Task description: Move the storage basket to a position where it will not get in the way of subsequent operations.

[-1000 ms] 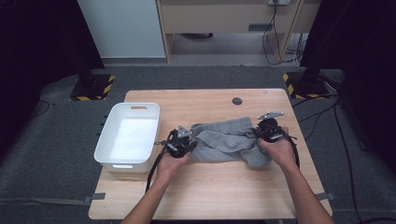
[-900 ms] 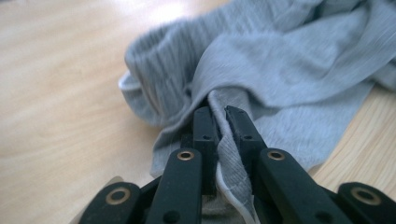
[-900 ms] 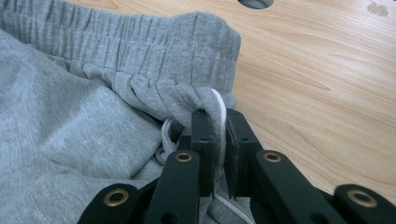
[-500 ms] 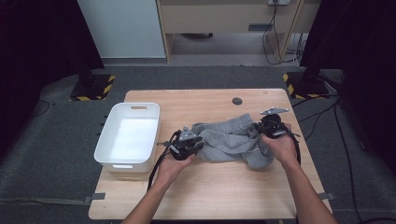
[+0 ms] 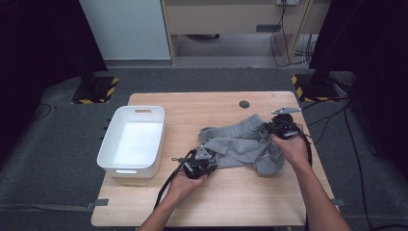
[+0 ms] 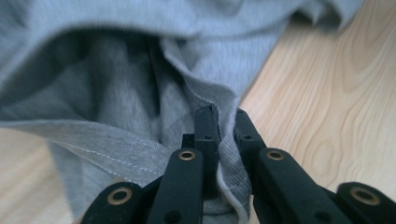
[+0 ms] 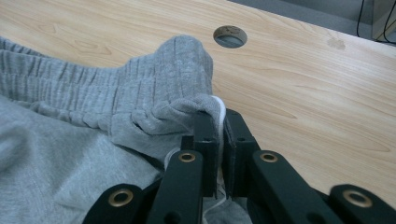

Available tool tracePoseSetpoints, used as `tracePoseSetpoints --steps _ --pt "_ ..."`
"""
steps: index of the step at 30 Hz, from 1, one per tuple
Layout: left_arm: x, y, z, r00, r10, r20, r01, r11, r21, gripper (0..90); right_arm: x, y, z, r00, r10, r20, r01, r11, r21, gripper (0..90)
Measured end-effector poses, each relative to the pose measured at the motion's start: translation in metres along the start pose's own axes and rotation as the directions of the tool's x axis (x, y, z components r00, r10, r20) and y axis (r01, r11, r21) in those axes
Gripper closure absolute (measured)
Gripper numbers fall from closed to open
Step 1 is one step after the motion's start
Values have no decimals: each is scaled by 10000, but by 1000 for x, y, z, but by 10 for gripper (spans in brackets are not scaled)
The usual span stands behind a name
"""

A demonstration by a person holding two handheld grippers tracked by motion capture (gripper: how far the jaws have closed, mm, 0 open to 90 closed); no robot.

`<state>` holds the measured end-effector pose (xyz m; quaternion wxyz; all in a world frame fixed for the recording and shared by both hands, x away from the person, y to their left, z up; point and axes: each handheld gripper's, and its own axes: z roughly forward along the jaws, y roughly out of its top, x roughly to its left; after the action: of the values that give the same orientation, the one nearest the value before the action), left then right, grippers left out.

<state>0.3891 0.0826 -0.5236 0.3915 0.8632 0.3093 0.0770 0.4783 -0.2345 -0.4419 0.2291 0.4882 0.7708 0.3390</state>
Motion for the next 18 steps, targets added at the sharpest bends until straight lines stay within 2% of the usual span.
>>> tracePoseSetpoints --steps 3,5,9,13,18 --pt "-1 1 -2 9999 -36 -113 34 9999 -123 808 -1 -1 -1 10000 34 12 -34 10000 6 860" --pt "0 3 -5 9996 -126 -238 121 9997 -218 708 -2 -2 -1 10000 25 5 -25 10000 22 860" --pt "2 7 -15 9983 -419 -409 390 9967 -713 551 -2 -5 0 10000 54 -28 -54 10000 64 859" --pt "5 9 -27 9964 -658 -530 590 9910 -1199 510 -1 -6 1 10000 -5 -31 5 10000 70 859" --pt "17 13 -43 9914 -1013 -824 854 9803 -1781 519 -2 -6 0 10000 -10 -57 10 10000 74 858"
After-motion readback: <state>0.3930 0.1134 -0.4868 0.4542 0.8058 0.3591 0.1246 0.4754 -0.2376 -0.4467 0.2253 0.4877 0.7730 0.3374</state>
